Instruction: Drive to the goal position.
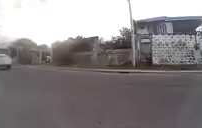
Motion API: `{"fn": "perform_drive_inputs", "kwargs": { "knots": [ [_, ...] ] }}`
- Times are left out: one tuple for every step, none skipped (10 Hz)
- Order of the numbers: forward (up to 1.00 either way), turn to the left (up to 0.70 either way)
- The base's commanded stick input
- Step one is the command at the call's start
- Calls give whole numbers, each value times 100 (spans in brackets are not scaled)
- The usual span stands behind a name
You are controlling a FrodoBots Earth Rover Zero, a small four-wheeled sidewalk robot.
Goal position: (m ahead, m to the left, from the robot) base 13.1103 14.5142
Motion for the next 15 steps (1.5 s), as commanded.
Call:
{"fn": "perform_drive_inputs", "kwargs": {
  "knots": [
    [0, 100],
    [0, 100],
    [0, 100],
    [0, 100],
    [0, 100],
    [0, 100],
    [0, 100],
    [0, 100],
    [0, 100],
    [0, 100],
    [0, 100],
    [0, 100],
    [0, 84],
    [0, 0],
    [0, 0]
  ]
}}
